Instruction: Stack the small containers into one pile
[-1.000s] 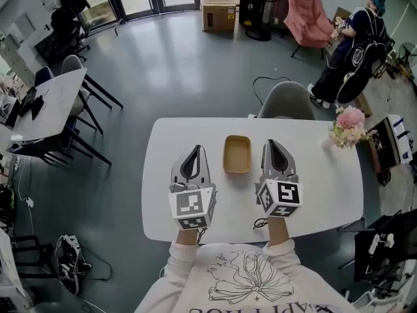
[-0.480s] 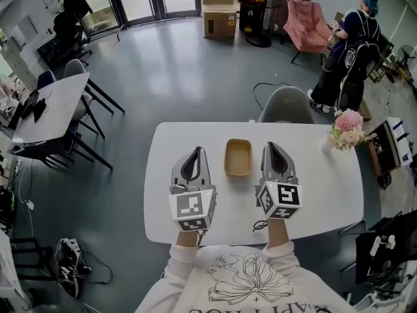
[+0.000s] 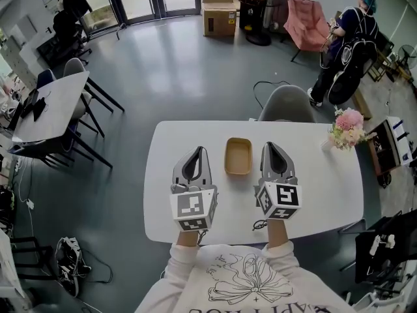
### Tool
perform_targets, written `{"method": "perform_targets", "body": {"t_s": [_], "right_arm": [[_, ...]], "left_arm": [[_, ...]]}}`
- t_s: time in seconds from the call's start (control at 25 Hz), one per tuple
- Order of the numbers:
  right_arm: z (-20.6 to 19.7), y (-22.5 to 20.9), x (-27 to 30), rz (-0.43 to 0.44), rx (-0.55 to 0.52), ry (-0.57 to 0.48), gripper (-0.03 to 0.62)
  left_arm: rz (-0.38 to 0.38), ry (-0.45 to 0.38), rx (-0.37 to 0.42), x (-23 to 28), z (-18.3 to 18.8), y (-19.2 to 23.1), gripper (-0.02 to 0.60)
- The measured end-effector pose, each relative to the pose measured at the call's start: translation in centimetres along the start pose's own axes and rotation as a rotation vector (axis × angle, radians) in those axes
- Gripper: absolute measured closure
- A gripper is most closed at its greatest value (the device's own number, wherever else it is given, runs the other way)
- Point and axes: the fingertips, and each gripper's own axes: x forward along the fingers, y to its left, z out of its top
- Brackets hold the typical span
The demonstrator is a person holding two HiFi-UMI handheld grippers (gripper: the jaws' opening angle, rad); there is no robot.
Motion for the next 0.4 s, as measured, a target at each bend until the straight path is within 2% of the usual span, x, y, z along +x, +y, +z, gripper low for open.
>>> {"method": "perform_targets", "body": {"t_s": [0.4], "right_arm": [[-0.16, 0.27, 0.30, 0.007, 0.002, 0.007, 0.583]], "left_arm": [[0.006, 0.006, -0.004, 0.19, -0.06, 0.31, 0.574]]}}
